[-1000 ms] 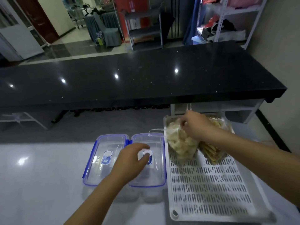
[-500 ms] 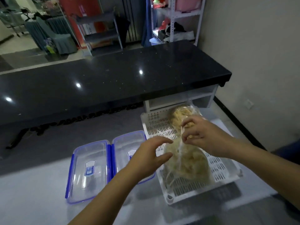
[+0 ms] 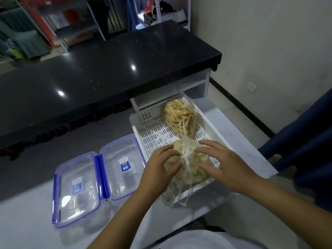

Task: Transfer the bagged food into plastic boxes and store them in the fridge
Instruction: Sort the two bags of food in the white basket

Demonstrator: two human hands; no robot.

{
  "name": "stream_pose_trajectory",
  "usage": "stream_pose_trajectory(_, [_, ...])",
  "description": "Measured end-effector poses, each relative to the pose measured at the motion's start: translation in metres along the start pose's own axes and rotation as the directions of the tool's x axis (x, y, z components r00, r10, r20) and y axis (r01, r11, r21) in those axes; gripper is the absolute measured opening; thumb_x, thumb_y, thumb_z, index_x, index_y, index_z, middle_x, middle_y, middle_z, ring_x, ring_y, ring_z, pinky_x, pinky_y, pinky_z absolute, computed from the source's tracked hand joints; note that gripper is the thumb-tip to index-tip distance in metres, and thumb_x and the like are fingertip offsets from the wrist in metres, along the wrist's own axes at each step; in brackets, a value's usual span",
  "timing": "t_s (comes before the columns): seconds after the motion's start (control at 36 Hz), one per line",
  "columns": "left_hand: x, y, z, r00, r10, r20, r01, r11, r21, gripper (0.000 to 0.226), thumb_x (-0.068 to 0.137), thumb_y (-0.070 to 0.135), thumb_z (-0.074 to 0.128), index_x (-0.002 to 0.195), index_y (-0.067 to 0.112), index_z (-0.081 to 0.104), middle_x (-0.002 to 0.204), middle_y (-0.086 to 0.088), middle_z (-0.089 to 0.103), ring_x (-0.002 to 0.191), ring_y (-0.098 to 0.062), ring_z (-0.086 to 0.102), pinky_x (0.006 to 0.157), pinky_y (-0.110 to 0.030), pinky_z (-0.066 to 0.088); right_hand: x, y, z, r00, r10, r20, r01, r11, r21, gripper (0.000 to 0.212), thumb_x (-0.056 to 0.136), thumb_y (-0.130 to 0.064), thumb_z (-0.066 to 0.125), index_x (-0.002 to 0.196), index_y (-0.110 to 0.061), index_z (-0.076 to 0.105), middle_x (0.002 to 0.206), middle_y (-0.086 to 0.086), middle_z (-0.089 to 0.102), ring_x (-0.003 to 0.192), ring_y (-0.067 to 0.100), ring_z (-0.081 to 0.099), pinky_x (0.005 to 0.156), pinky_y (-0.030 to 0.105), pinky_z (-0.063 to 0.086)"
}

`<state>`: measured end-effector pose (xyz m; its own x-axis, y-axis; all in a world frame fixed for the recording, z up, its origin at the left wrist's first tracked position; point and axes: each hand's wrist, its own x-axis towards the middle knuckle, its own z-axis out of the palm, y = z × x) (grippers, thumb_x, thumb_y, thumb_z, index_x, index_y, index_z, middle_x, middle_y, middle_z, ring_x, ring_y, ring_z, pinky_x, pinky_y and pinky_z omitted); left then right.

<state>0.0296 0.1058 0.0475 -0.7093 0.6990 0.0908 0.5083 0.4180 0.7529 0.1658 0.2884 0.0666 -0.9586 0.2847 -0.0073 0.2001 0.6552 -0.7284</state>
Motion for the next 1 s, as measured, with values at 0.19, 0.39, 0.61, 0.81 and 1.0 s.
stream_pose_trajectory(0.19, [0.006, 0.01, 0.006, 0.999, -0.021, -0.045, 0.023, 0.998, 0.053, 0.01, 0.083, 0.014, 0.079, 0.086, 0.023, 0.074, 0.129, 0.007, 0.064, 0.121, -0.012, 0.057, 0.103, -0.029, 0.043, 0.018, -0.004, 0.014, 0.995, -0.087, -0.044, 0.08, 0.985, -0.151, 0.021, 0.09, -0.024, 0.071, 0.109, -0.016, 0.075, 0.138, 0.005, 0.058, 0.124, 0.026, 0.053, 0.106, 0.038, 0.043])
stream_pose_trajectory(0.39, [0.0, 0.019, 0.001, 0.982, -0.068, -0.175, 0.064, 0.998, -0.027, 0.009, 0.081, 0.008, 0.08, 0.081, 0.016, 0.075, 0.12, 0.013, 0.068, 0.116, 0.001, 0.059, 0.101, -0.024, 0.045, 0.031, 0.002, 0.011, 0.989, -0.137, -0.053, 0.134, 0.989, -0.06, 0.016, 0.094, -0.018, 0.064, 0.107, -0.015, 0.074, 0.128, -0.004, 0.061, 0.111, 0.016, 0.058, 0.095, 0.032, 0.05])
stream_pose_trajectory(0.61, [-0.018, 0.045, -0.02, 0.914, -0.122, -0.387, 0.083, 0.99, -0.115, 0.016, 0.082, 0.021, 0.081, 0.078, 0.035, 0.074, 0.13, 0.023, 0.061, 0.125, 0.008, 0.05, 0.096, -0.001, 0.033, 0.054, -0.011, -0.048, 0.976, -0.208, -0.066, 0.215, 0.967, 0.134, 0.005, 0.085, -0.015, 0.075, 0.089, -0.018, 0.076, 0.104, -0.005, 0.056, 0.1, 0.005, 0.055, 0.088, 0.01, 0.041])
stream_pose_trajectory(0.81, [-0.038, 0.03, -0.004, 0.843, -0.364, -0.396, 0.284, 0.927, -0.245, 0.012, 0.078, 0.021, 0.083, 0.076, 0.031, 0.077, 0.125, 0.023, 0.058, 0.122, 0.005, 0.05, 0.091, -0.005, 0.034, 0.06, 0.016, -0.044, 0.981, -0.195, 0.016, 0.192, 0.974, 0.118, 0.015, 0.084, -0.014, 0.077, 0.082, -0.028, 0.073, 0.102, -0.011, 0.052, 0.101, 0.005, 0.055, 0.088, 0.011, 0.04])
stream_pose_trajectory(1.0, [-0.046, 0.029, -0.002, 0.913, -0.29, -0.287, 0.268, 0.957, -0.115, 0.02, 0.084, 0.024, 0.079, 0.1, 0.034, 0.072, 0.119, 0.021, 0.062, 0.115, 0.014, 0.051, 0.092, 0.001, 0.032, 0.053, 0.03, -0.032, 0.978, -0.179, 0.111, 0.164, 0.978, 0.13, 0.022, 0.089, -0.024, 0.071, 0.106, -0.037, 0.069, 0.115, -0.021, 0.058, 0.109, -0.003, 0.056, 0.091, 0.013, 0.043])
